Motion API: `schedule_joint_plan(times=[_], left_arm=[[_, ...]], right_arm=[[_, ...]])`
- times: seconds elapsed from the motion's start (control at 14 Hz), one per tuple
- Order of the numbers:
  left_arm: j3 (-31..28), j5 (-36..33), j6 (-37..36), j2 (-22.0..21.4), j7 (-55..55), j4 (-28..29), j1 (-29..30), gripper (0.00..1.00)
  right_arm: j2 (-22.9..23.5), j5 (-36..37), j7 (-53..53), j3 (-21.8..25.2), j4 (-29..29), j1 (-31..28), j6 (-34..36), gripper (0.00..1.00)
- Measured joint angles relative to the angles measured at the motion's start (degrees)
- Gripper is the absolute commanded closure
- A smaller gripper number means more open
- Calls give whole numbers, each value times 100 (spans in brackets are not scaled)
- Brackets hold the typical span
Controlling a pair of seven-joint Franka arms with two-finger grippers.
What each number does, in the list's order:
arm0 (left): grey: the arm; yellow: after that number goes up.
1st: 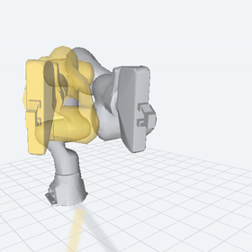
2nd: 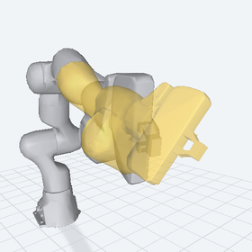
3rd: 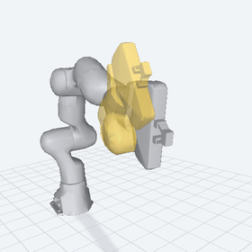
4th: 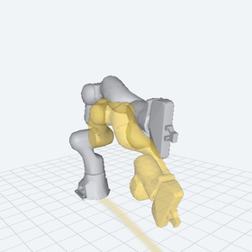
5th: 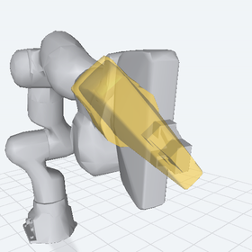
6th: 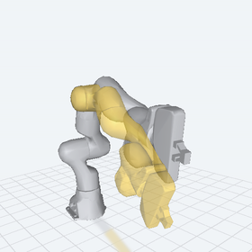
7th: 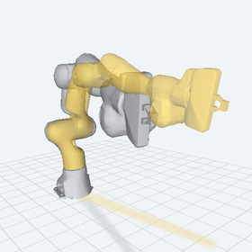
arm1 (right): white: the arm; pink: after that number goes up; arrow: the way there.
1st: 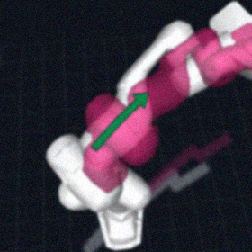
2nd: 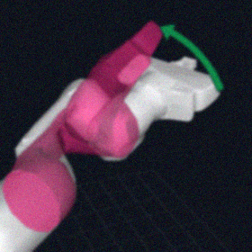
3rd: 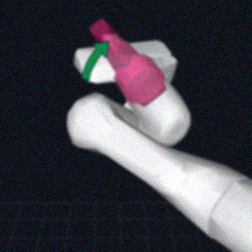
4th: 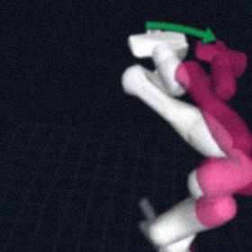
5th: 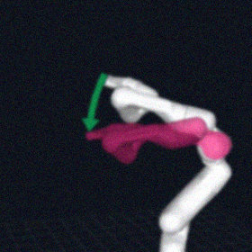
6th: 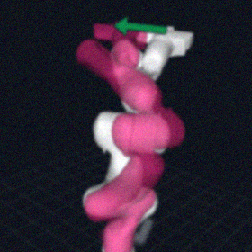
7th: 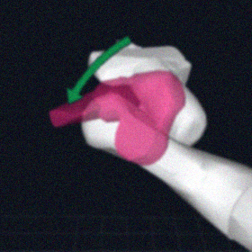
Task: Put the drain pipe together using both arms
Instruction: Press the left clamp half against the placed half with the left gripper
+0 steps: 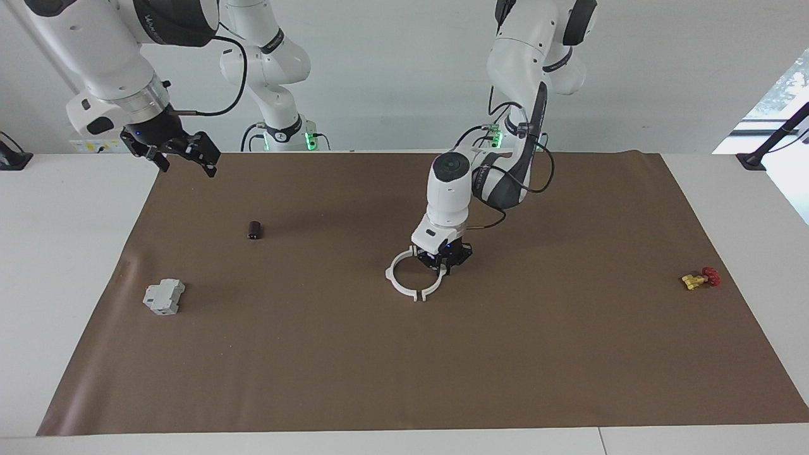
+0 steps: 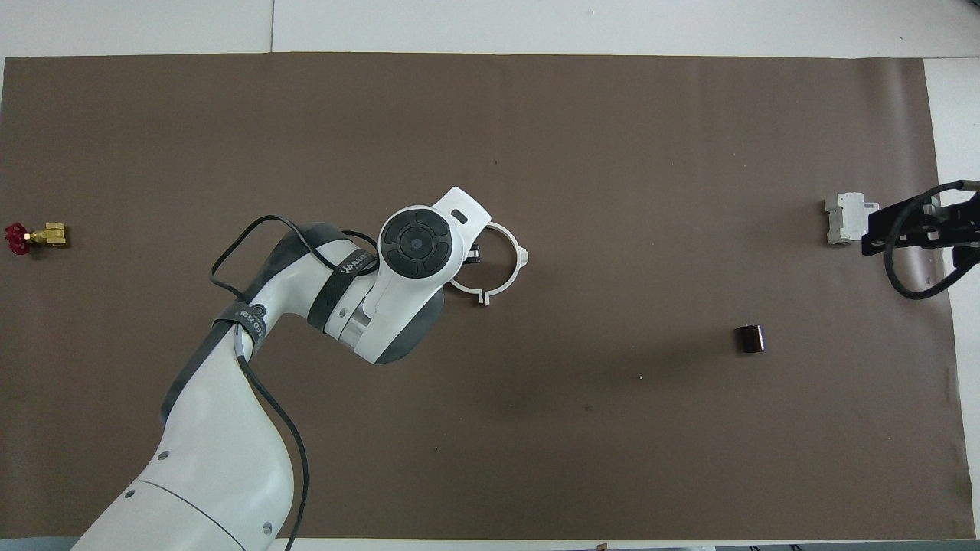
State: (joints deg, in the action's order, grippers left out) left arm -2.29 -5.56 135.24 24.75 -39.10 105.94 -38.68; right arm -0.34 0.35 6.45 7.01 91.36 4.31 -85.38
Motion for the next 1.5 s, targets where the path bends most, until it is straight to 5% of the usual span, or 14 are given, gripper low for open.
schedule_joint_plan(times=[1.5], left_arm=[[3, -9, 452, -1, 4, 122, -58, 100]], right_arm=[[9, 0, 0, -164, 5, -93, -38, 0]])
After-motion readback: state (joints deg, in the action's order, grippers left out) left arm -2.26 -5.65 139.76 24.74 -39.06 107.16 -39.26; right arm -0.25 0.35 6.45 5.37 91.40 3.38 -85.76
